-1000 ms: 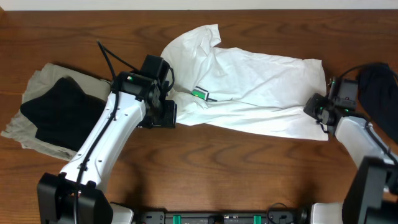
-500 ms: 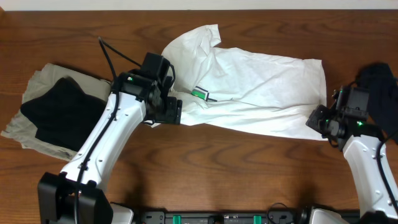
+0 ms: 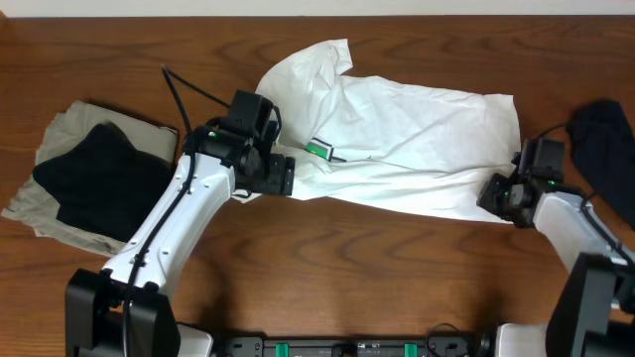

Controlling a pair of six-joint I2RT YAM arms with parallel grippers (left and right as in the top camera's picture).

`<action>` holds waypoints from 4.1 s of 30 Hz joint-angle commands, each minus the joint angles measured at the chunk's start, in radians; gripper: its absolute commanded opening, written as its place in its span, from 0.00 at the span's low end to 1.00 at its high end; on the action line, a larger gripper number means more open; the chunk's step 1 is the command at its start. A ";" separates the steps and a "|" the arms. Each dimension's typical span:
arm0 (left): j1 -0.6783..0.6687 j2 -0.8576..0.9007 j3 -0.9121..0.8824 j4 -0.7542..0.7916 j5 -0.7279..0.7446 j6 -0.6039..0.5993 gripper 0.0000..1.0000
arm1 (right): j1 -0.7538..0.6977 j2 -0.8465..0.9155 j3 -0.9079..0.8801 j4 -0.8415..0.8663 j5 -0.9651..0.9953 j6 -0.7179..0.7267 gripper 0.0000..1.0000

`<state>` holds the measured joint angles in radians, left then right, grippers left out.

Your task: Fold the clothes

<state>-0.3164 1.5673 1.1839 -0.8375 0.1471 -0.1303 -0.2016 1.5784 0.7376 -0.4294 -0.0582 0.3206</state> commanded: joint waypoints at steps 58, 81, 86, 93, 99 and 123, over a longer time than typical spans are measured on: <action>-0.003 0.185 0.042 0.750 -0.070 -0.002 0.06 | -0.008 0.088 -0.006 -0.146 0.122 0.016 0.01; -0.003 0.132 -0.019 0.134 -0.158 0.029 0.77 | -0.008 0.088 -0.006 -0.154 0.122 0.015 0.01; -0.003 0.161 -0.028 0.148 -0.224 0.041 0.71 | -0.008 0.088 -0.006 -0.155 0.122 0.015 0.01; -0.003 0.180 -0.063 0.197 -0.261 0.040 0.57 | -0.008 0.088 -0.006 -0.154 0.122 0.016 0.01; -0.003 0.192 -0.084 0.208 -0.261 0.040 0.55 | -0.008 0.088 -0.006 -0.154 0.122 0.015 0.01; 0.065 0.248 -0.100 0.376 -0.486 0.000 0.06 | -0.008 0.088 -0.006 -0.155 0.123 0.015 0.01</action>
<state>-0.2867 1.8091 1.0866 -0.4686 -0.2886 -0.0990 -0.2012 1.6165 0.7799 -0.5568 -0.0021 0.3260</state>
